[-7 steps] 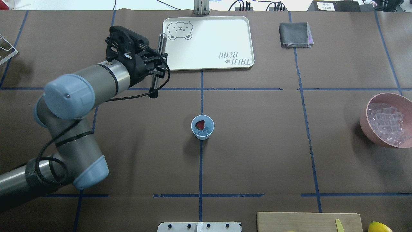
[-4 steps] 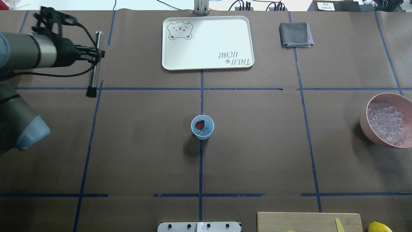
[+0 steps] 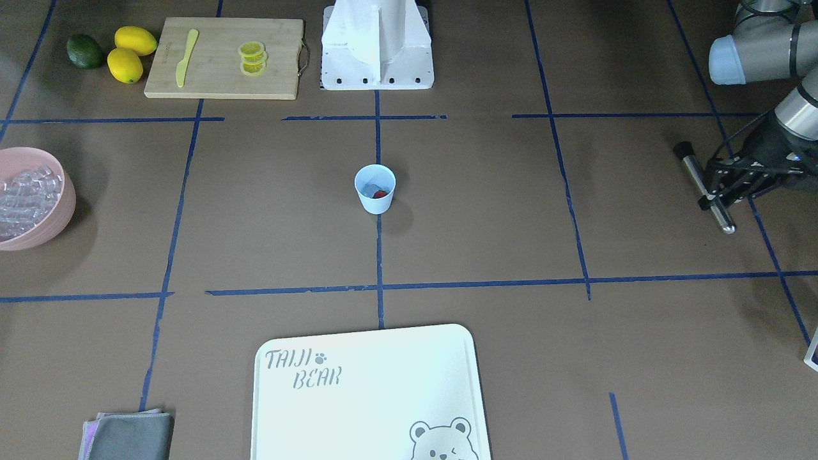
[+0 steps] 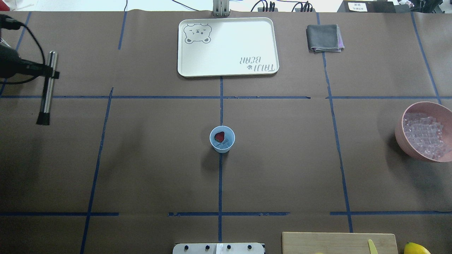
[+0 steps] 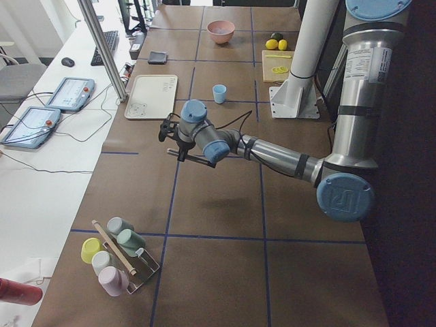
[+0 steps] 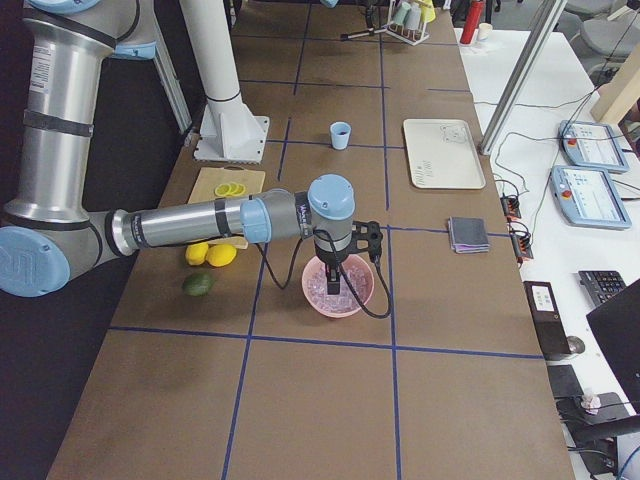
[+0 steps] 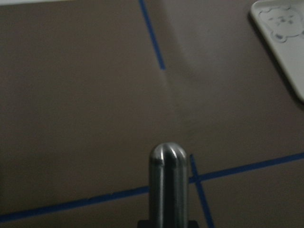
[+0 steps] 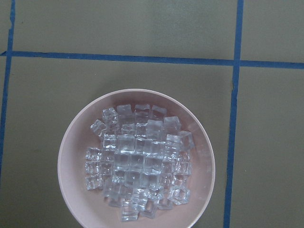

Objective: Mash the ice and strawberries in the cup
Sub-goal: 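Lower the muddler and lay it flat on the table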

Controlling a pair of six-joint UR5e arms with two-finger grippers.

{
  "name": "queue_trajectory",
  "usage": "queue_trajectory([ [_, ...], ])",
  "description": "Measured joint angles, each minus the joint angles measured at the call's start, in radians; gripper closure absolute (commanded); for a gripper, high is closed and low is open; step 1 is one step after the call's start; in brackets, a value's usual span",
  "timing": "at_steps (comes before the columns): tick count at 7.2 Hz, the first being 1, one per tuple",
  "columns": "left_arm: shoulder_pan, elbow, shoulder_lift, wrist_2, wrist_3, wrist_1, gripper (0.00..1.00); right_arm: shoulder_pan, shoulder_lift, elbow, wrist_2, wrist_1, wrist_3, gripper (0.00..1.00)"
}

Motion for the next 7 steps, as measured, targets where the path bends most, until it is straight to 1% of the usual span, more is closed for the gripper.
queue_trajectory([
  [1,-0.024,0.025,0.039,-0.009,0.098,0.057,1.00,0.000,-0.001,0.000,0.000,0.000,0.000,0.00],
  [2,-0.045,0.041,0.052,-0.011,0.198,0.158,1.00,0.000,-0.003,0.001,0.000,0.000,0.000,0.00],
  [3,-0.054,0.052,0.054,-0.012,0.257,0.241,1.00,0.000,-0.005,0.002,0.000,0.001,0.000,0.00],
  [4,-0.055,0.070,0.050,-0.012,0.281,0.276,1.00,0.000,-0.006,0.002,0.000,0.001,0.000,0.00],
  [5,-0.055,0.107,0.030,-0.013,0.290,0.284,1.00,0.000,-0.005,0.002,0.000,0.001,0.000,0.00],
  [7,-0.054,0.200,-0.031,-0.013,0.289,0.257,1.00,0.000,-0.006,0.004,0.000,0.002,0.000,0.00],
])
